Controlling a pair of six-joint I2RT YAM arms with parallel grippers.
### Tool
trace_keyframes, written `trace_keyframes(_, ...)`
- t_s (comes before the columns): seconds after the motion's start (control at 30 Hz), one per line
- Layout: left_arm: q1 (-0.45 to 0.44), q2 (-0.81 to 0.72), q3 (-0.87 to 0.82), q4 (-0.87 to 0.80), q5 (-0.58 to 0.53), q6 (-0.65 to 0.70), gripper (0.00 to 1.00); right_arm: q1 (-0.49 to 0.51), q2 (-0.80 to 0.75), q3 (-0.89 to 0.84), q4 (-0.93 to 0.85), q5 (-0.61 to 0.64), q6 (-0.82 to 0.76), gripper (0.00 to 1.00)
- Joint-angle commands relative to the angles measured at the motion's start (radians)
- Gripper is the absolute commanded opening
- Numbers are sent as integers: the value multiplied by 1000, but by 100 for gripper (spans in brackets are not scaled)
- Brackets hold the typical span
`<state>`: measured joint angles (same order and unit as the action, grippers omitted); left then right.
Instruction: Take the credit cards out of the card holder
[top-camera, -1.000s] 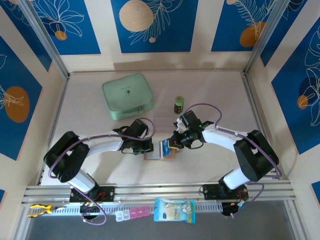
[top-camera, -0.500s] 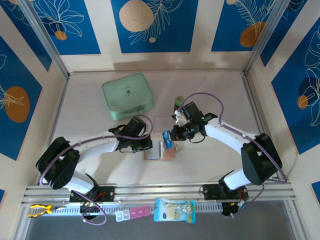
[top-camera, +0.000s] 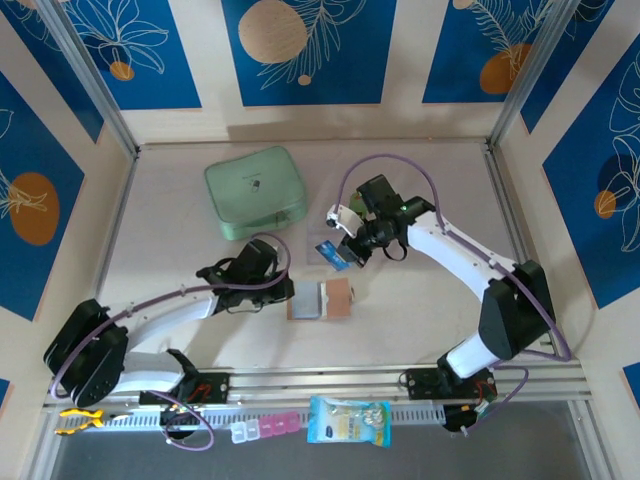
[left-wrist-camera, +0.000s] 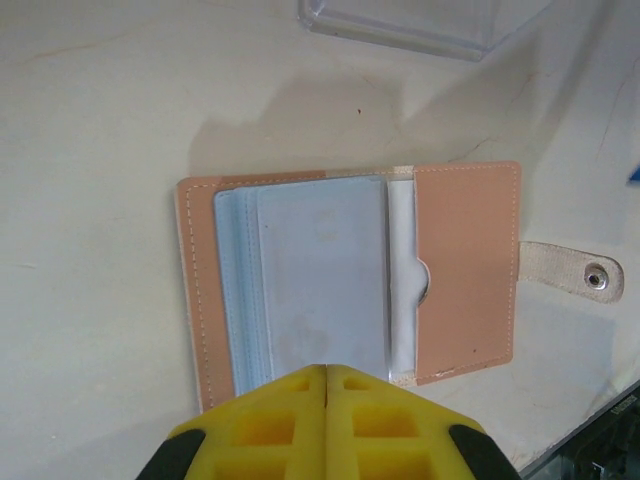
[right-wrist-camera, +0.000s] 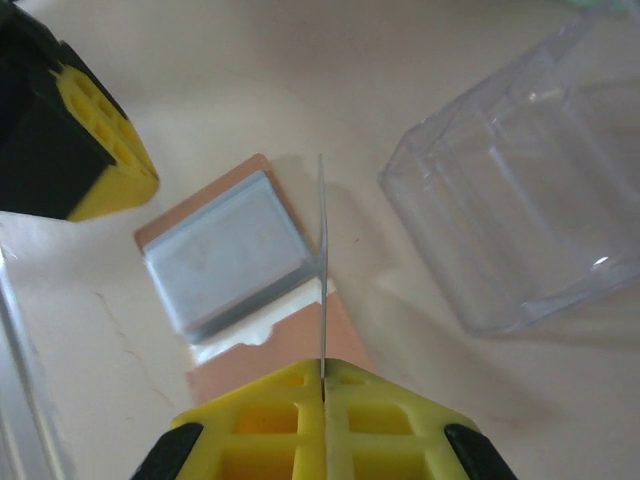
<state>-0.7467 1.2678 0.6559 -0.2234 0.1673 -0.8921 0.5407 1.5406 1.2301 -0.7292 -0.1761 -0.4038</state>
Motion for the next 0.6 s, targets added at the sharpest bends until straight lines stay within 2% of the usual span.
trace_keyframes(0.0, 10, -37, -22, -23, -28, -14, 0, -13, 69, 84, -116, 39, -273, 0)
trace_keyframes(0.17, 22, -69, -36, -37, -37, -14, 0, -37, 185, 237, -196, 23, -383, 0)
trace_keyframes(0.57, 50, -97, -48, -58, -35, -5, 0, -65, 416, 504, -355, -23, -467, 0)
